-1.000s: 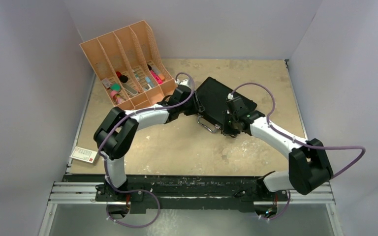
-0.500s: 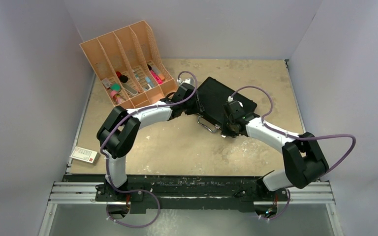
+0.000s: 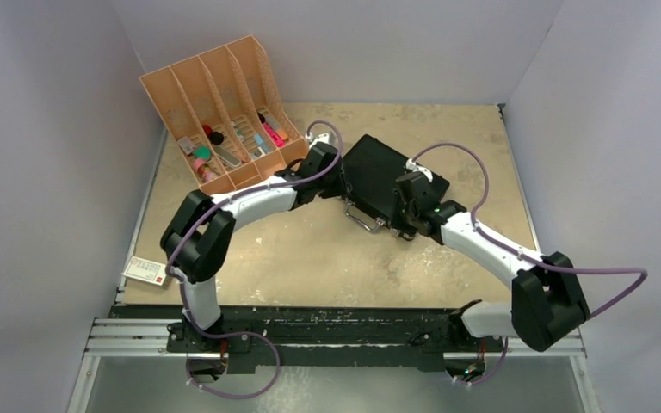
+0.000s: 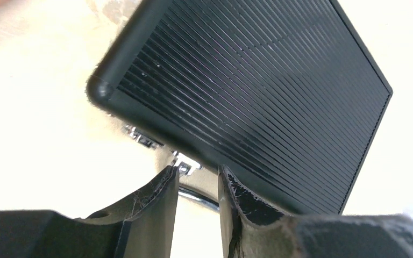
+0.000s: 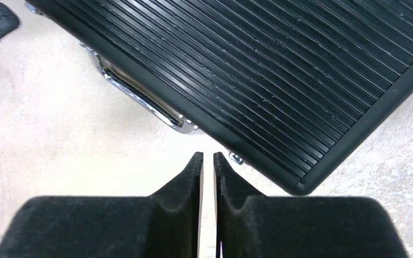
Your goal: Pack up texas hold em set
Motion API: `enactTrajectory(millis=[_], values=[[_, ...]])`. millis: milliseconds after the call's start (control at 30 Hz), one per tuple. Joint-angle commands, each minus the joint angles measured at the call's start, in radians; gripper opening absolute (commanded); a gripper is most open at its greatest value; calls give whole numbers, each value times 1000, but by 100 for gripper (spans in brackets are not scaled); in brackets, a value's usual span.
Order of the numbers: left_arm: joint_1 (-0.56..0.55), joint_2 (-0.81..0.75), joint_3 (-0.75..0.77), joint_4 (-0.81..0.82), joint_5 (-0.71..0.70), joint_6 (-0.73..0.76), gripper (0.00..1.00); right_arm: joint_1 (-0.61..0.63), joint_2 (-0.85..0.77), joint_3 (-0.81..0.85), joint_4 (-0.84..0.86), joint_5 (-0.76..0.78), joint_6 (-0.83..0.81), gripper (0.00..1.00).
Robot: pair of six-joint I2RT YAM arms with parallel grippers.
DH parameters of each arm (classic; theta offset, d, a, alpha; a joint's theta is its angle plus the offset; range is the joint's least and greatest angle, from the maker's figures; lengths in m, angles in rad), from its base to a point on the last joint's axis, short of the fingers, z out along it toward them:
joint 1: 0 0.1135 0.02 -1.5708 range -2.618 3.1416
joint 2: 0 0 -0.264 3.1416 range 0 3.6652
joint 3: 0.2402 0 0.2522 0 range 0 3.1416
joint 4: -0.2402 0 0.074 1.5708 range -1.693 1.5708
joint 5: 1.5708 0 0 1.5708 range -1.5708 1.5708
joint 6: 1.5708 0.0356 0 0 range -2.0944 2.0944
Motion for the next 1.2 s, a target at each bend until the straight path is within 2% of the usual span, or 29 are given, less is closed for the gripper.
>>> enactTrajectory(millis=[0,267,467,567,633,833,1167], values=[[5,-187,-5,-50,-118,69,33,1,-121,49,-30,24,-13,20],[6,-614,-157,-247,-363,212,41,0,-411,168,-137,159,-89,50],[5,-963,-164,-398,-580,303,48,0,-585,302,-182,242,-166,65],[6,-1081,-132,-453,-642,332,59,1,-651,354,-183,265,-209,71],[5,-1138,-105,-491,-672,352,64,0,-683,393,-194,276,-224,75],[5,-1220,26,-661,-785,379,70,0,-757,474,-248,270,-241,88],[5,-1290,33,-656,-809,386,76,0,-806,470,-232,297,-240,91]])
